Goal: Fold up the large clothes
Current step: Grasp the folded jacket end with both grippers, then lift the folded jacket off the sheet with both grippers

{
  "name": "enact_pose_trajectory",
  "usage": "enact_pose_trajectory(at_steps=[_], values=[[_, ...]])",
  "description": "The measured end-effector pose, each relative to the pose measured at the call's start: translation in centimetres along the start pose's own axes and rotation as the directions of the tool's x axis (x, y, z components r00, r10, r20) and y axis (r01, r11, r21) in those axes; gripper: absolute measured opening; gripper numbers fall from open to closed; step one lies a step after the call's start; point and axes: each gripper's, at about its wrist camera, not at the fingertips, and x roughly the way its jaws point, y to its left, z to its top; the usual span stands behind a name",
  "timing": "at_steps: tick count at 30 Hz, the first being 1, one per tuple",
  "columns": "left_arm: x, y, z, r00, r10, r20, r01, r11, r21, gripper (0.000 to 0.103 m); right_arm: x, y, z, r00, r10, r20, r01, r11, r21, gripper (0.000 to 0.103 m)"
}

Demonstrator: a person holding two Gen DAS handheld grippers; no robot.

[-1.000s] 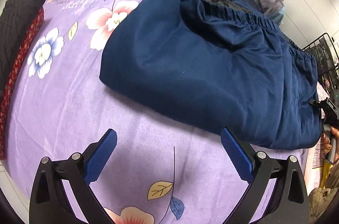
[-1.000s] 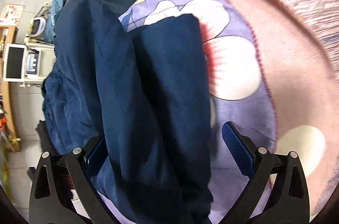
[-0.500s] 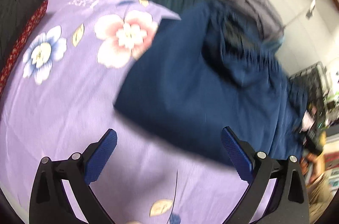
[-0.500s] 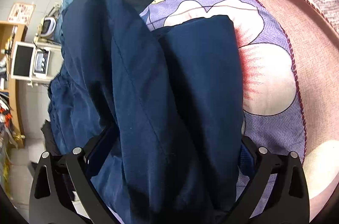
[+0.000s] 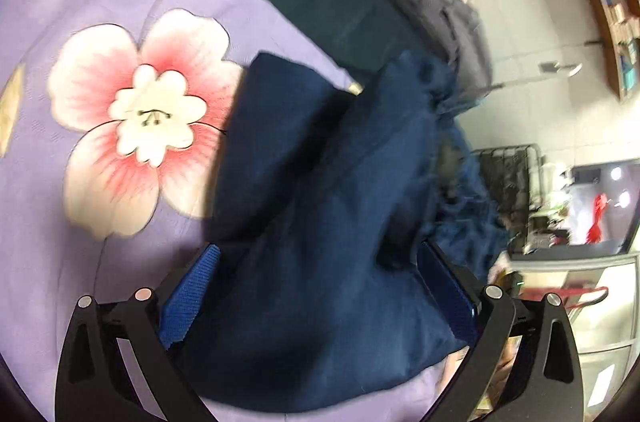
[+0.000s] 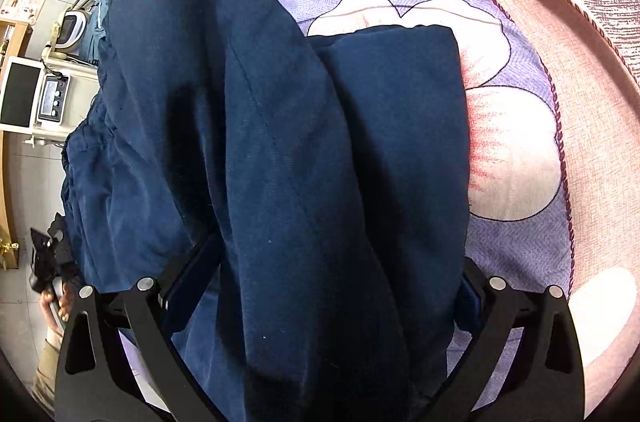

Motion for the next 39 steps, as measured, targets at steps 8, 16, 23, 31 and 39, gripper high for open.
enact_pose_trajectory(at_steps=[8,16,23,31,39], values=[[4.2,0.2,-0.1,0.994,0.096,-0.048,-0.092,0.992,0.086,0.097,0.2,0.2,0.1,1.0,0.006,0.001,-0.006,1.0,-0.003,0.098],[5.0,-1.6,0.2,0.993,0.092,-0.07,-0.087,0.994,0.068,0.097,0.3,-1.7,0.0,1.0,0.023,0.003,-0.023,1.0,0.01,0.098],[5.0,-4.5,-1.1,0.994,0.085,-0.069,-0.073,0.984,0.165,0.095,0.0,-1.8,-0.5,1.0,-0.022,0.02,0.023,1.0,-0.014,0.092],[4.7,-5.3,-2.1,0.984,0.176,-0.04,-0.166,0.97,0.18,0.057,-1.4,0.8,-2.5,0.993,-0.094,0.072,0.097,0.995,-0.032,0.035],[-0.4,-6.5,-6.2,0.998,0.048,0.036,-0.055,0.969,0.239,0.028,-7.6,7.4,-8.0,0.972,-0.074,0.223,0.106,0.985,-0.137,0.024]])
